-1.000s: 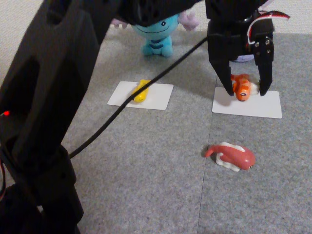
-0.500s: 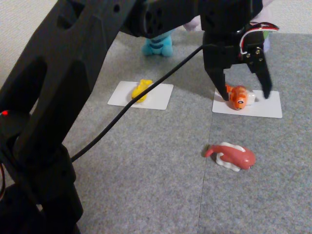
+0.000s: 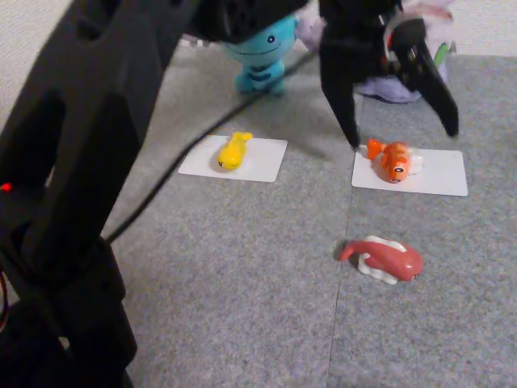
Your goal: Wooper wants to eat egg sudhi, and Goomy wants to eat shrimp sushi
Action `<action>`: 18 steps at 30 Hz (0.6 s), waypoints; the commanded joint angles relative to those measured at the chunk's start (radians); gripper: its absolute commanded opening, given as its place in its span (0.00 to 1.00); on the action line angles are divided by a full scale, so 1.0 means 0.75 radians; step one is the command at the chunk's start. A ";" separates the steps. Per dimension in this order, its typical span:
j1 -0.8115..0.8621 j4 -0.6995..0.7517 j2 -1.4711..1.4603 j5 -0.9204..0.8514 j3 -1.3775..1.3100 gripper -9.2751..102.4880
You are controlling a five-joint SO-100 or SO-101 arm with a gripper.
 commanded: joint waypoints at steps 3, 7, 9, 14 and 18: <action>-0.070 0.166 0.309 0.014 -0.055 0.45; -0.090 0.168 0.442 0.057 -0.045 0.45; -0.092 0.168 0.458 0.090 -0.045 0.45; -0.137 0.168 0.479 0.170 0.065 0.45; -0.227 0.168 0.573 0.237 0.268 0.45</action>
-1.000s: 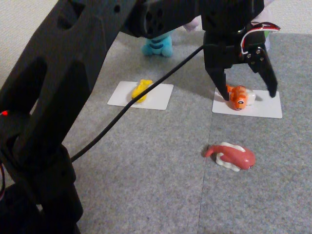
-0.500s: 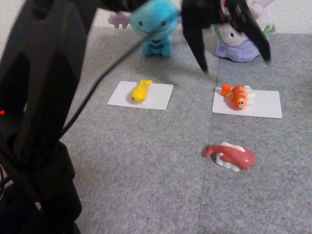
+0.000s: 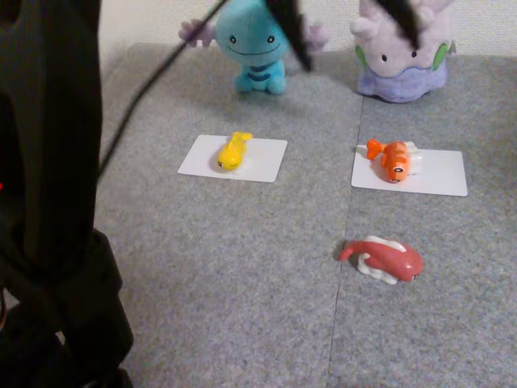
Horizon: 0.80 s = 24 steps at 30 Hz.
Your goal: Wooper wants to eat egg sudhi, and Goomy wants to eat shrimp sushi
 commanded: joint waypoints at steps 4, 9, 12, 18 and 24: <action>-0.184 -0.010 0.331 0.112 0.258 0.45; -0.374 -0.104 0.673 0.247 0.536 0.45; -0.485 -0.200 0.861 0.327 0.757 0.45; -0.638 -0.507 1.149 0.493 1.270 0.44; -0.673 -0.910 1.409 0.648 1.773 0.44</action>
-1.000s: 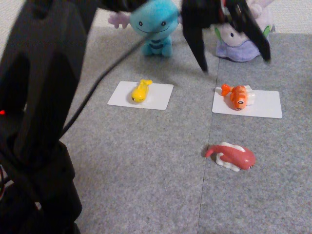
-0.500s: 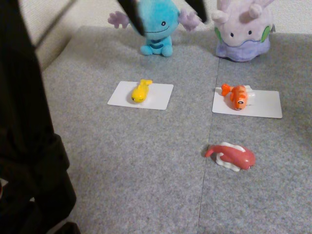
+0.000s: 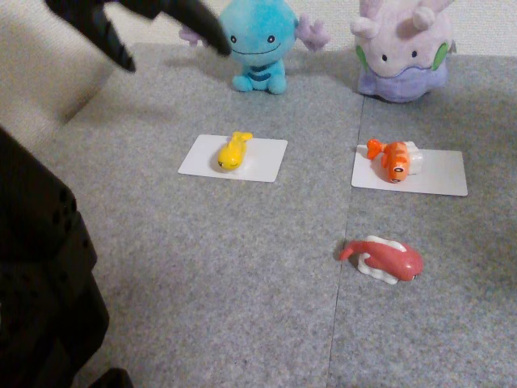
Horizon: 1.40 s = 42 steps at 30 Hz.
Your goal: Wooper wants to eat egg sudhi, and Goomy wants to eat shrimp sushi
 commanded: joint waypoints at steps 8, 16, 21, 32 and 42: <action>-0.006 -0.464 0.395 0.072 0.636 0.44; -0.006 -0.605 0.520 0.074 0.879 0.44; -0.006 -0.671 0.517 0.074 0.955 0.44; -0.004 -0.808 0.530 0.072 1.092 0.44; -0.002 -0.814 0.530 0.072 1.092 0.44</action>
